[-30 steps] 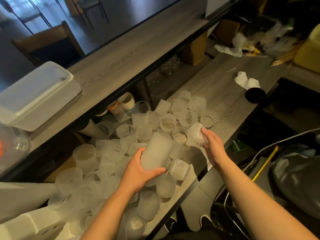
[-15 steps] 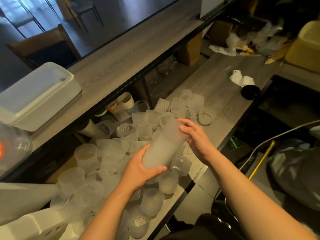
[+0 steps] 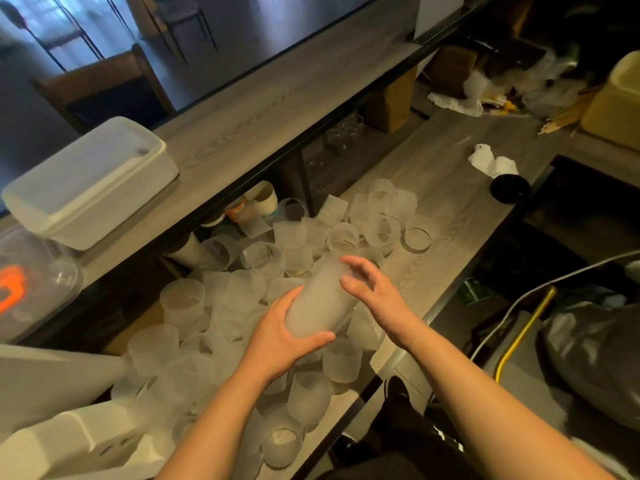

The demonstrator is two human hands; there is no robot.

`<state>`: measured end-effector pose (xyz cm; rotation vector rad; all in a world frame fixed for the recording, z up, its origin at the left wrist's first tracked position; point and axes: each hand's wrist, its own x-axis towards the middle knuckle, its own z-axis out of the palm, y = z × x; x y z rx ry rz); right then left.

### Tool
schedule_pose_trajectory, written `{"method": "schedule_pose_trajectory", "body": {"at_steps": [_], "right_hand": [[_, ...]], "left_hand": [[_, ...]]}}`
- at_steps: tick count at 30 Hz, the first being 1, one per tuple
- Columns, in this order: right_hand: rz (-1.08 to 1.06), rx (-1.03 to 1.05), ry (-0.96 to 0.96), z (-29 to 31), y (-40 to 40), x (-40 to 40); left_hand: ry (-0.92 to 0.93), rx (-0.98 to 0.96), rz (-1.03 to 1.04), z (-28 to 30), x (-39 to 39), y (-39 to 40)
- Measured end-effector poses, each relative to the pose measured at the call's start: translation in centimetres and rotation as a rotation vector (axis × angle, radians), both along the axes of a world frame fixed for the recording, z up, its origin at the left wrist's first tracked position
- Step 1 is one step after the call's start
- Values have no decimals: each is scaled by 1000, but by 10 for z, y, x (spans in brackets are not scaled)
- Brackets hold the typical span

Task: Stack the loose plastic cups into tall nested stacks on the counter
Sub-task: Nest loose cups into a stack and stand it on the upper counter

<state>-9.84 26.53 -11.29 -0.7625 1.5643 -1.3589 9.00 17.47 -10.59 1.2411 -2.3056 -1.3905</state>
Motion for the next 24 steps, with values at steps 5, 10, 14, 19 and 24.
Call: {"method": "schedule_pose_trajectory", "body": {"at_steps": [5,10,14,19,24], "right_hand": [[60,15,-29,5,-4,0],[-135,70,2,-6,-13,-35],[-237,144,134,-23,-26,-77],[-21,200,460,-43,-59,-109],[10,392,581,-54,-98,-110]], "left_hand": [[25,45,54,1,-4,2],[87,129,180,2,-14,7],[117,165,233,-2,-14,4],[154,229,304,-4,-12,-1],[179,245,342,-1,-16,-4]]}}
